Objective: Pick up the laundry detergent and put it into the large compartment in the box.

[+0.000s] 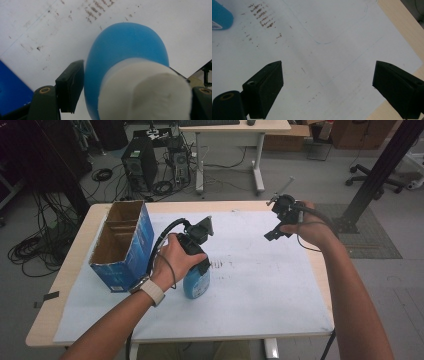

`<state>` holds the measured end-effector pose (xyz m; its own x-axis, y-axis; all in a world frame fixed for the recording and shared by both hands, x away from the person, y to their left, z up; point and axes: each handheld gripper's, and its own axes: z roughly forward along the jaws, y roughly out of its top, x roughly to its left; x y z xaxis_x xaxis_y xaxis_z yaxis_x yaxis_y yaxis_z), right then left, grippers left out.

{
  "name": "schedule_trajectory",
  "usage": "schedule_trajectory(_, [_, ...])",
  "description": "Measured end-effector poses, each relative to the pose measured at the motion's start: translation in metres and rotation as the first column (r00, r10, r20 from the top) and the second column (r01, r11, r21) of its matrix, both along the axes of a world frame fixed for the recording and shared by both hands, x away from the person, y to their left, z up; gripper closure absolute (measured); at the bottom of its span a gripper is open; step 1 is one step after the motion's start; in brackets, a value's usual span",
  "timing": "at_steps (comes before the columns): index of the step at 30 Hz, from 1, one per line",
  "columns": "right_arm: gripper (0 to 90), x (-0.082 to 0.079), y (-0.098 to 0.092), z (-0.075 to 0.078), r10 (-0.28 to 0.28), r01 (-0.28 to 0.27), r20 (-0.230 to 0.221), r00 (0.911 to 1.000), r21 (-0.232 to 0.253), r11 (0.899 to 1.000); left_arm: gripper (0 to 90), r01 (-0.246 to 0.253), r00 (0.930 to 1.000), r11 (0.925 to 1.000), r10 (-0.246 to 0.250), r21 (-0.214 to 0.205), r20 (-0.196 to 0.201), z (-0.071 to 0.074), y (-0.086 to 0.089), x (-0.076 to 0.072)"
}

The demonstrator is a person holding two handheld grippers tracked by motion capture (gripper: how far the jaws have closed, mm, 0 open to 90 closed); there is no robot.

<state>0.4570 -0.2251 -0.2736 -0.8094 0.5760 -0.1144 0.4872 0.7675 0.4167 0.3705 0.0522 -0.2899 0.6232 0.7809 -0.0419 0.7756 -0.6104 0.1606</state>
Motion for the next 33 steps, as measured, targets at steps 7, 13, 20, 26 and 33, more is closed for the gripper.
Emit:
schedule_trajectory(7, [9.7, -0.0002, -0.0003, 0.0005, 0.0, 0.0, 0.001, 1.0, 0.002, 1.0, 35.7, 0.003, 1.0, 1.0, -0.003, -0.008, -0.004, 0.0005, -0.0011, -0.0007])
schedule_trajectory(13, [9.9, -0.001, -0.0008, 0.0011, 0.0, 0.0, 0.003, 1.0, 0.003, 1.0, 36.0, 0.005, 1.0, 1.0, -0.005, -0.006, -0.003, 0.0005, -0.0012, -0.0008])
schedule_trajectory(20, [10.1, -0.0018, -0.003, 0.0027, -0.004, 0.004, 0.008, 1.0, 0.008, 1.0, 36.3, 0.005, 1.0, 1.0, -0.005, -0.004, 0.0, 0.0012, -0.0015, -0.0009])
schedule_trajectory(26, [10.2, -0.0028, -0.0029, 0.0034, -0.004, 0.004, 0.008, 1.0, 0.008, 1.0, 36.6, 0.005, 1.0, 1.0, -0.005, -0.009, -0.001, 0.0023, -0.0018, -0.002])
schedule_trajectory(33, [10.2, -0.0037, -0.0033, 0.0037, -0.003, 0.003, 0.009, 1.0, 0.008, 1.0, 36.7, 0.009, 0.9999, 0.9999, -0.009, -0.006, -0.004, 0.0035, -0.0035, -0.004])
